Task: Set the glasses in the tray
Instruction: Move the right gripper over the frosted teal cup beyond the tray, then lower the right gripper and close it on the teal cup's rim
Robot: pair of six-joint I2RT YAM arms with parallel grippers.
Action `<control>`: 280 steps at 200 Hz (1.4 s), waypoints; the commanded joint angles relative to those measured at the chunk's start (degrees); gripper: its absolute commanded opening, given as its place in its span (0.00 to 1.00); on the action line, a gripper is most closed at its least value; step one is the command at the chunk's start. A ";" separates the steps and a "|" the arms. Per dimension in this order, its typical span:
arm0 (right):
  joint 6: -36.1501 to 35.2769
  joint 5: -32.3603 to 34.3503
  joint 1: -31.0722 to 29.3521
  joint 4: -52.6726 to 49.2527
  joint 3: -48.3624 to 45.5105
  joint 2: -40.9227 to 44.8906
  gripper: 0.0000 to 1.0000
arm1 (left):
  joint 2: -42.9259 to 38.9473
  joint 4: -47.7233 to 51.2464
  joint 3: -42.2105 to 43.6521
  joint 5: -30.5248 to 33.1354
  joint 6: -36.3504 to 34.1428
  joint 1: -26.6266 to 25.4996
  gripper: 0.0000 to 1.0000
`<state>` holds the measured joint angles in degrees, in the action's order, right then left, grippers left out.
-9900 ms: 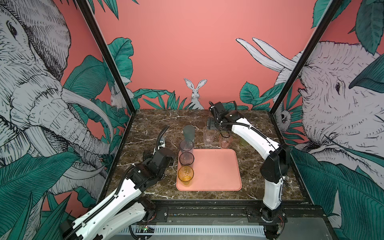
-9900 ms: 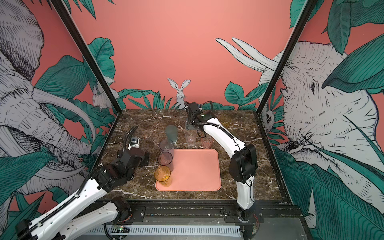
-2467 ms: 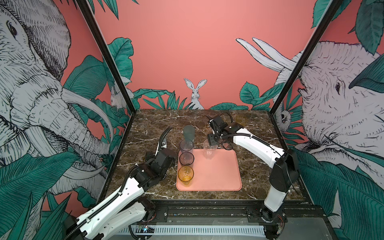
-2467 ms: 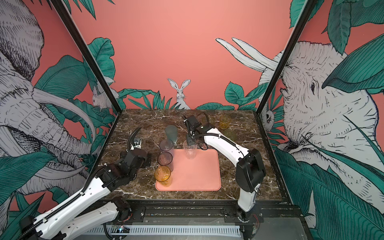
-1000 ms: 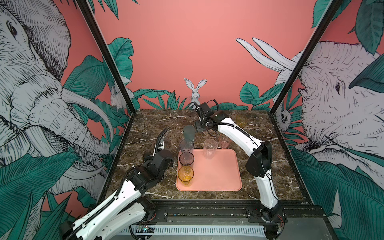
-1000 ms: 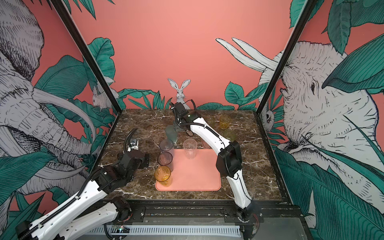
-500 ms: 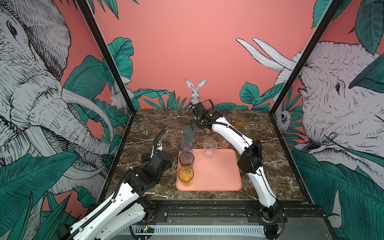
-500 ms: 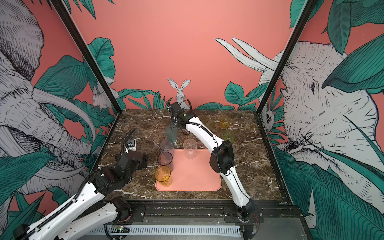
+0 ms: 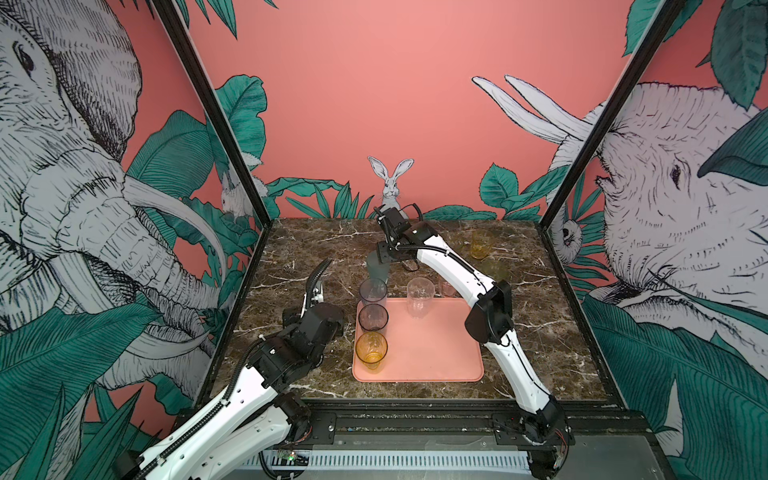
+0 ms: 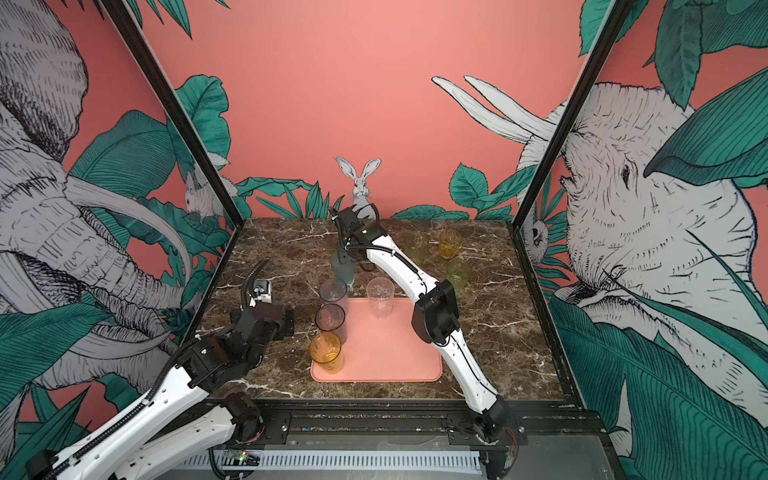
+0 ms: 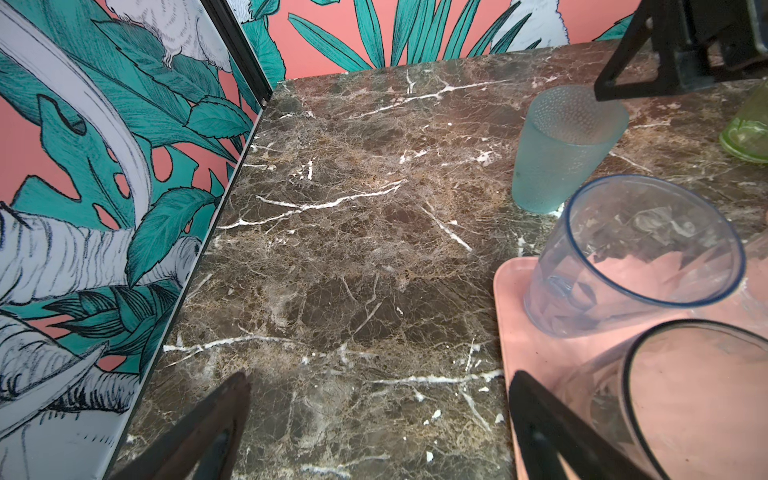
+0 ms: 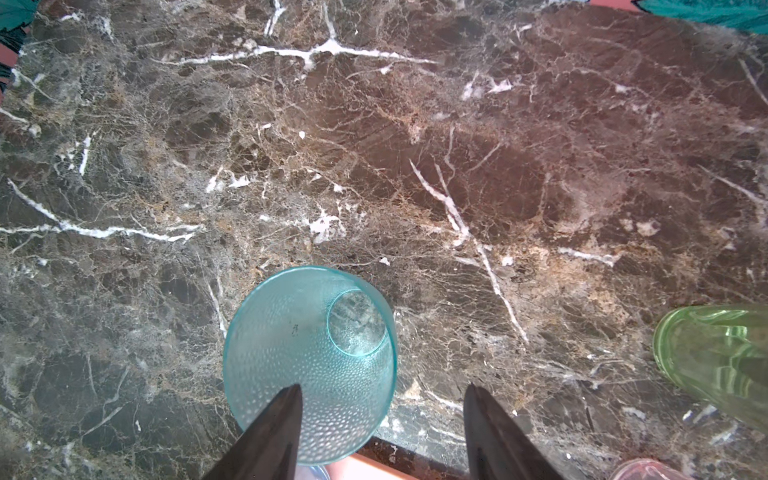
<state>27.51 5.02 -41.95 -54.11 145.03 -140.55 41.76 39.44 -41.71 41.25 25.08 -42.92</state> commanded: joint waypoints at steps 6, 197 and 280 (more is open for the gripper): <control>0.71 -0.38 0.02 -0.84 1.39 -1.35 0.63 | -0.26 0.01 0.86 -0.07 1.31 0.29 0.98; 0.97 -1.74 0.56 1.83 1.23 -3.52 0.39 | -1.32 0.78 0.88 0.58 1.70 0.29 0.97; 1.06 -1.85 0.70 2.12 1.22 -3.60 0.32 | -1.68 0.31 1.08 0.76 1.55 0.34 0.97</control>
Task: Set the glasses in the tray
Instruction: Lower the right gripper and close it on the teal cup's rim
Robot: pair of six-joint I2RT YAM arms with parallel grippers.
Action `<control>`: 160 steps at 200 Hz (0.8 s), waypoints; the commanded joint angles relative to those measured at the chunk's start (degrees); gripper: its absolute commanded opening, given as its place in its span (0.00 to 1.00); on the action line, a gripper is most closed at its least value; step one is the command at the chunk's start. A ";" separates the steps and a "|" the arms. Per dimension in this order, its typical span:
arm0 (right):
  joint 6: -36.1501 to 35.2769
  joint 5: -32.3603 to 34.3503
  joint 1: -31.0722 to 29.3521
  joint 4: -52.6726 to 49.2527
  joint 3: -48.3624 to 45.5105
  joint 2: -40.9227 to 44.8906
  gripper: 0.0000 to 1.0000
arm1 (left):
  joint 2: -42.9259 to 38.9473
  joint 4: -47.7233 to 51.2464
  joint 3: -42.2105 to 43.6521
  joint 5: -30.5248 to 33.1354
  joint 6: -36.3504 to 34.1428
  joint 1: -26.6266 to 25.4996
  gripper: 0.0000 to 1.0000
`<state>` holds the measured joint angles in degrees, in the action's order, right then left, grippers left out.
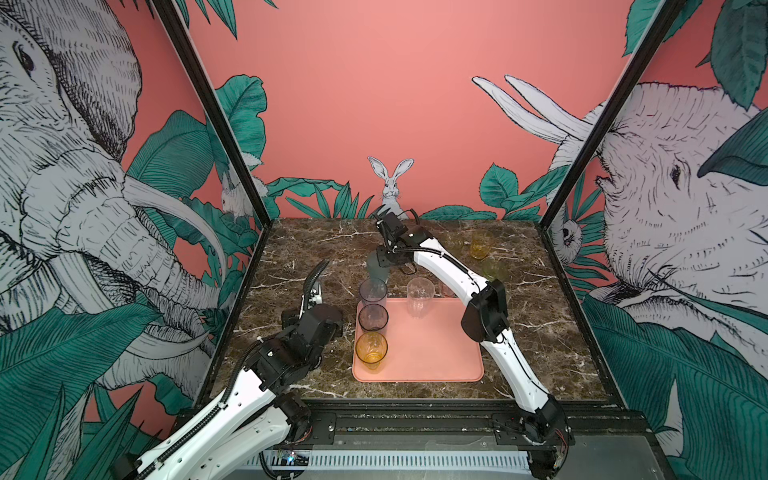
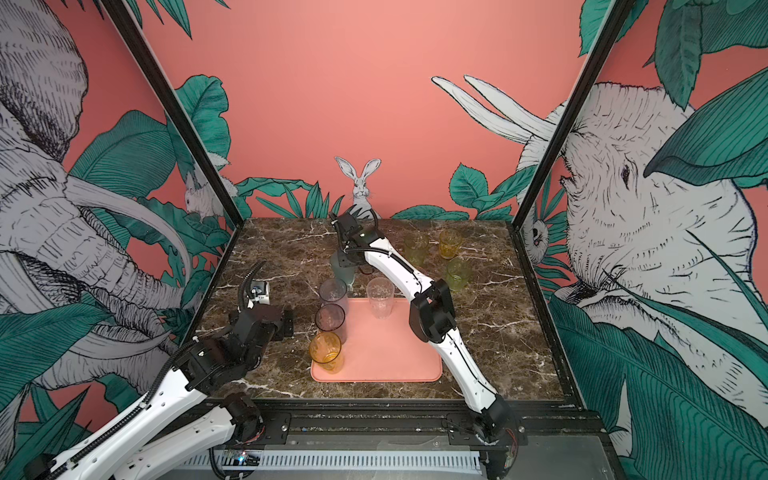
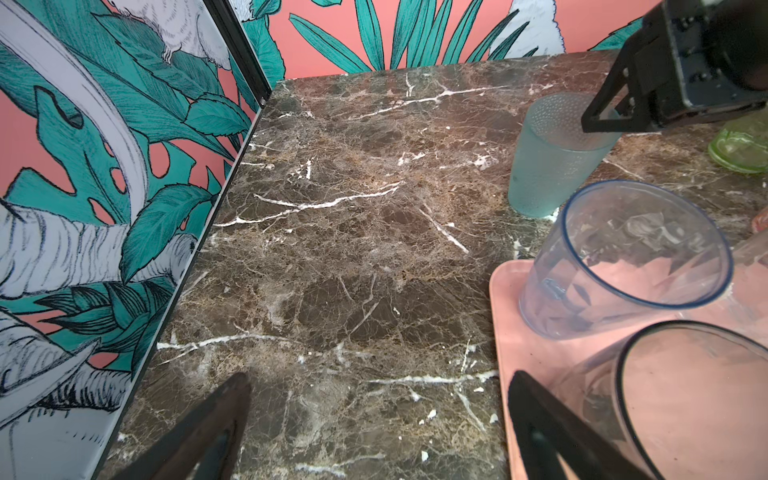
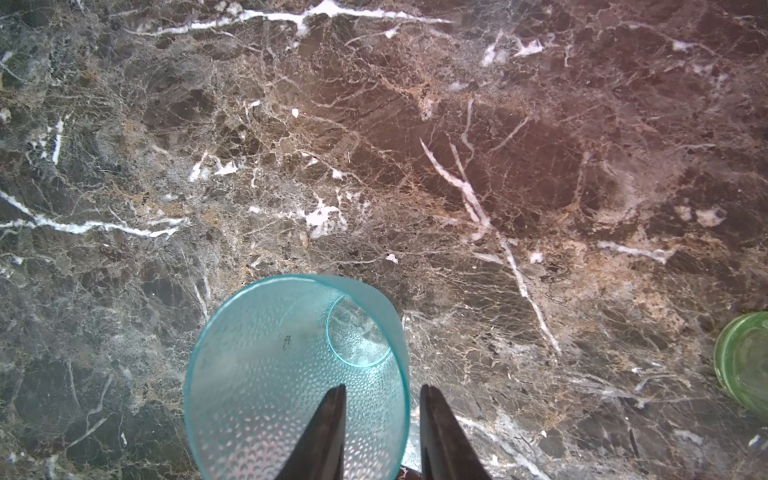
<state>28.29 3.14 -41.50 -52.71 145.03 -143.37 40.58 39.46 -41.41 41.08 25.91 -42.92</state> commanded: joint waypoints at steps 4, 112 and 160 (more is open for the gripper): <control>0.27 0.06 0.24 0.76 1.22 -0.77 0.32 | -0.58 0.31 0.69 0.95 0.72 0.29 0.97; 0.80 0.23 0.23 1.85 1.39 -1.21 0.21 | -1.41 1.67 -0.42 0.95 0.98 0.33 0.97; 1.06 -0.86 0.26 2.52 1.48 -1.69 0.16 | -3.14 2.02 -1.04 1.35 -0.07 0.36 0.97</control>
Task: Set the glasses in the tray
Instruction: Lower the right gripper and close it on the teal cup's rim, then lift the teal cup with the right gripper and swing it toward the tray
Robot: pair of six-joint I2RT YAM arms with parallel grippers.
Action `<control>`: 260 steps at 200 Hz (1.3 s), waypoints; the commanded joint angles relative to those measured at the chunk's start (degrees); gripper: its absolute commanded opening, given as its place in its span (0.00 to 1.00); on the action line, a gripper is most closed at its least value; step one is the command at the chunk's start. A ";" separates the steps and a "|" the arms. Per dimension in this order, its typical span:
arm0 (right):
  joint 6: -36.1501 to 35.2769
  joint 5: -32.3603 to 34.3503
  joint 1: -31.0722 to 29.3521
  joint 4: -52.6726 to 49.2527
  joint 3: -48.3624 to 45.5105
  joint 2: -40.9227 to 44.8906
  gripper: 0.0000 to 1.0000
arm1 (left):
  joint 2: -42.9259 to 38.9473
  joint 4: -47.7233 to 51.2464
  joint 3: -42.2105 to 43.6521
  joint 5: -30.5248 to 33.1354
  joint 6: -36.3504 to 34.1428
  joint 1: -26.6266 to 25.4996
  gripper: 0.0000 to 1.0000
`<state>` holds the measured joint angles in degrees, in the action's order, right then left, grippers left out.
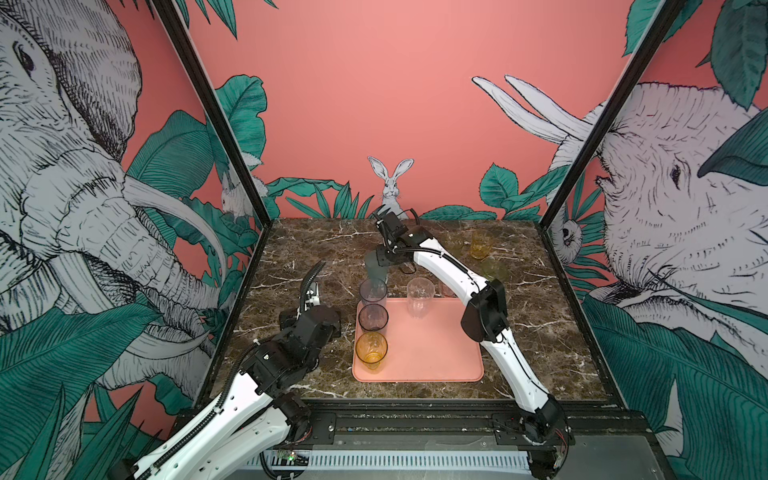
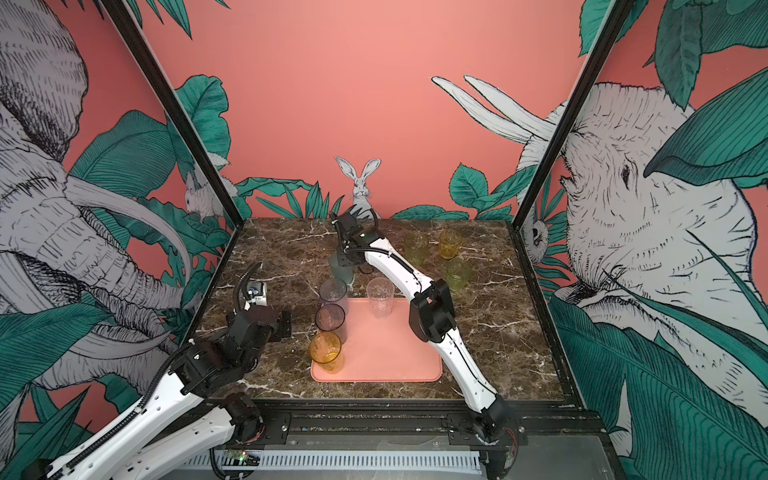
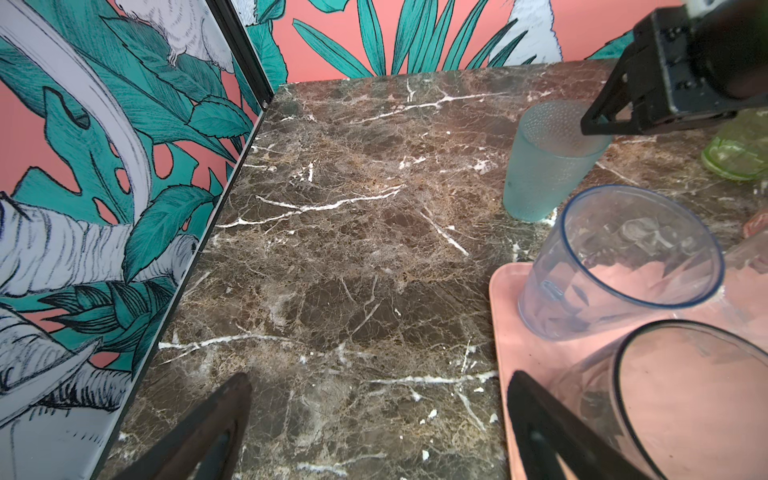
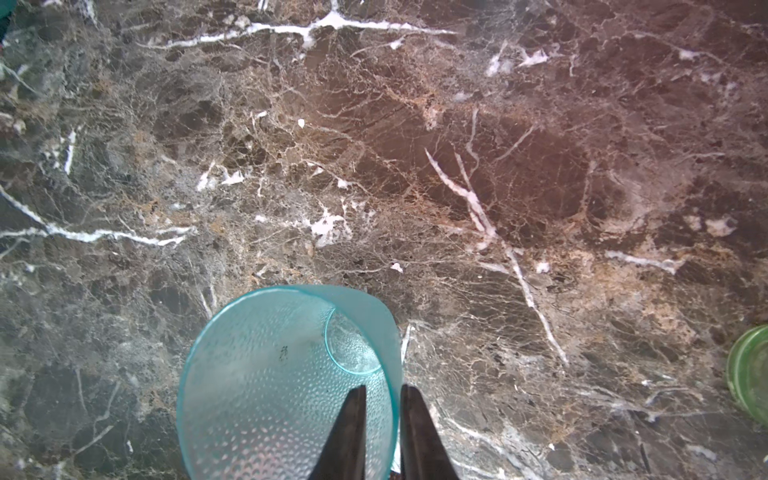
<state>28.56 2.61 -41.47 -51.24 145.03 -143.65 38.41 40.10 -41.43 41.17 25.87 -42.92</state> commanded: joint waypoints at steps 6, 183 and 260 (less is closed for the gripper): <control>0.80 -0.33 0.23 1.05 1.48 -1.50 0.15 | -1.06 1.52 -0.99 1.45 -0.03 0.31 0.97; -1.08 0.23 0.19 1.35 -1.19 7.32 0.00 | -2.16 3.00 -0.32 1.55 1.05 0.29 0.96; -4.43 3.89 1.25 0.80 -8.46 19.22 0.00 | -1.86 2.11 0.03 0.95 1.15 0.29 0.96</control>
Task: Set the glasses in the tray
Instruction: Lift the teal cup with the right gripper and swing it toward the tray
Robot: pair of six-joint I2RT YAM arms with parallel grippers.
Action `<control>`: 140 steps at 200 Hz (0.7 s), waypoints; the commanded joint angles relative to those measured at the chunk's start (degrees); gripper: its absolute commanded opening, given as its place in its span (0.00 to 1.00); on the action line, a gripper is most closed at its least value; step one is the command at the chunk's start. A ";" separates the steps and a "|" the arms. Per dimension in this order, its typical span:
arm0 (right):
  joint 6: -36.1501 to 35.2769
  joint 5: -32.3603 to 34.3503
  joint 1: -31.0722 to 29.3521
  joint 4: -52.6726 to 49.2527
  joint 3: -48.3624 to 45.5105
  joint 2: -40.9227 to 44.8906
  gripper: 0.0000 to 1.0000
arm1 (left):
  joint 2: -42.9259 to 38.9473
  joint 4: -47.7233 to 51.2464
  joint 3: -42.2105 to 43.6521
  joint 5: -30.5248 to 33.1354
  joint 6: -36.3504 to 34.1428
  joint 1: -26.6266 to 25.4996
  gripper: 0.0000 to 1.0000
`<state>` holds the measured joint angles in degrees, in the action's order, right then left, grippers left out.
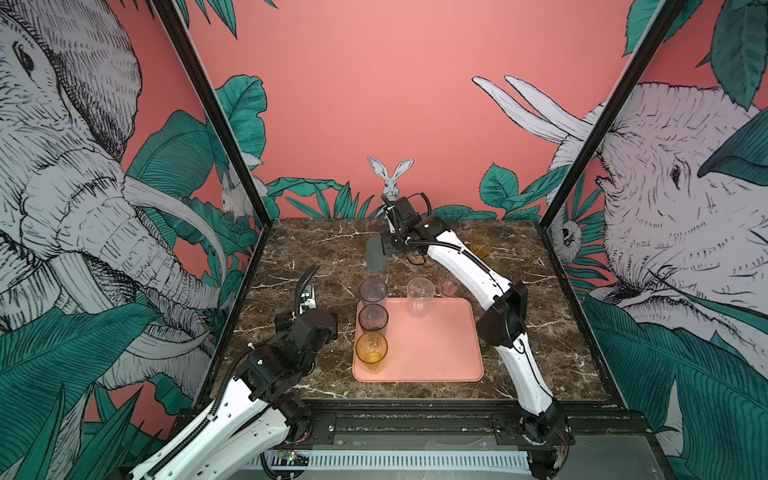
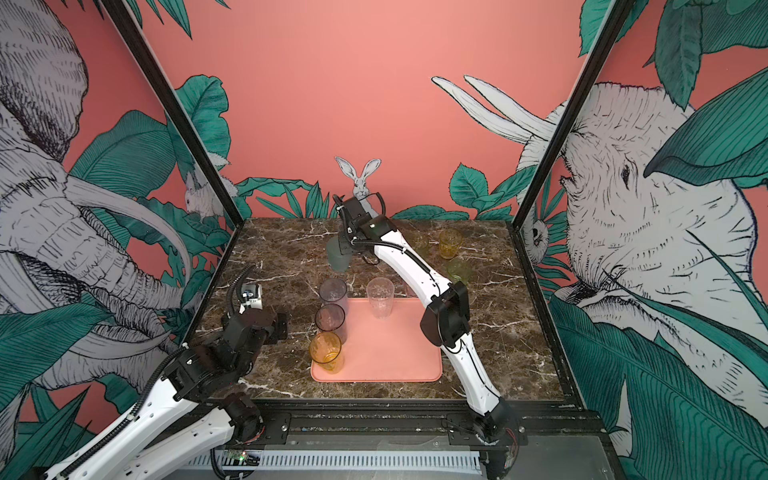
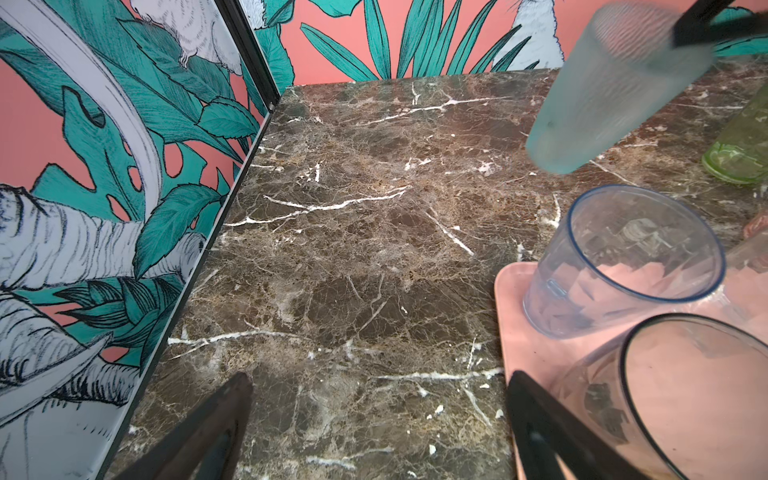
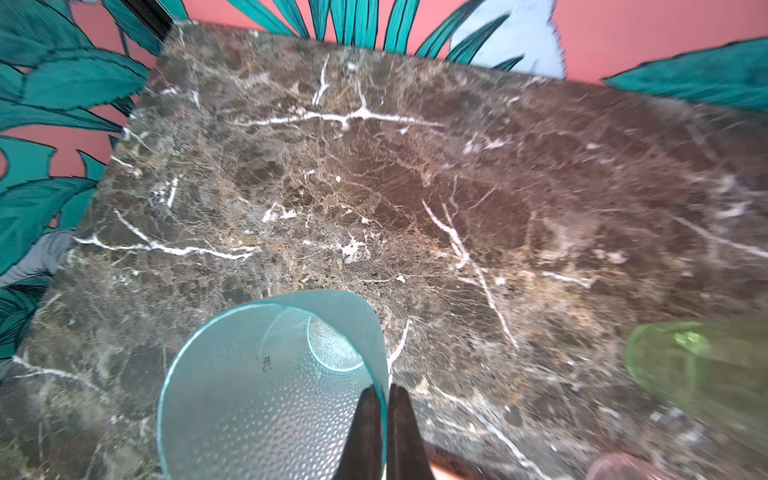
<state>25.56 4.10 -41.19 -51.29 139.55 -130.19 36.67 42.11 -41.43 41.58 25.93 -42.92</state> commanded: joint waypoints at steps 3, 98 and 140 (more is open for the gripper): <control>-1.47 2.50 1.08 1.09 -3.53 6.32 0.00 | -0.18 0.16 0.03 0.52 1.05 0.29 0.96; -3.97 1.41 8.08 5.29 -24.85 29.06 0.00 | 1.30 -2.80 0.21 -0.27 1.16 0.34 0.96; -5.43 3.58 10.95 4.73 -34.12 38.97 0.00 | 2.18 -5.68 0.37 0.67 0.54 0.29 0.96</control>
<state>21.61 5.91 -31.14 -47.90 108.53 -96.44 38.63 39.20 -41.43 41.17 25.93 -42.92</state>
